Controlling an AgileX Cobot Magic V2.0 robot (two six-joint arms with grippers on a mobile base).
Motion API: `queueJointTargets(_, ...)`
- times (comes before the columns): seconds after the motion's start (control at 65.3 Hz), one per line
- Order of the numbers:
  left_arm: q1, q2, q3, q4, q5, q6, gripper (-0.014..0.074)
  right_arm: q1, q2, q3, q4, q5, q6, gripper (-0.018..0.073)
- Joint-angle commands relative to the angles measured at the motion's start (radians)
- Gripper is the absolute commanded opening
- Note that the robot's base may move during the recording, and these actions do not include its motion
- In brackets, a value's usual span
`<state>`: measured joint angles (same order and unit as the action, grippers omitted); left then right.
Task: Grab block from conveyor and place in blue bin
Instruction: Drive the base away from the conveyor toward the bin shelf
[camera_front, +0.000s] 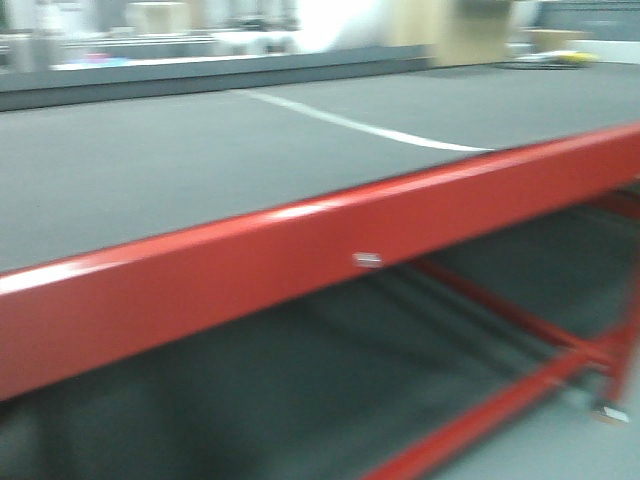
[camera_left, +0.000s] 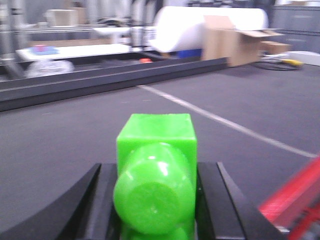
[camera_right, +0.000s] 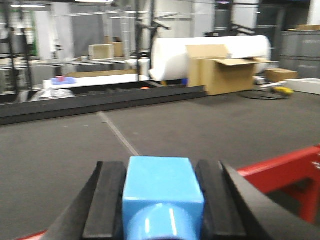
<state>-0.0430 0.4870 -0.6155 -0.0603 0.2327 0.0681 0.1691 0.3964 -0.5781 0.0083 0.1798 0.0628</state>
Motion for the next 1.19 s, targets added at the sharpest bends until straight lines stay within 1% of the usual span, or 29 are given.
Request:
queueJointTargets(0.0,-0.007,-0.004,-0.001,-0.004,-0.018,0.003,-0.0111,0.001,-0.003,-0.001,-0.008,-0.025,-0.003,-0.0162)
queueJointTargets(1.178,-0.007,-0.004,-0.001,-0.004,-0.018,0.003,-0.0111,0.001,-0.003,-0.001,-0.008,-0.025,-0.003,-0.0162)
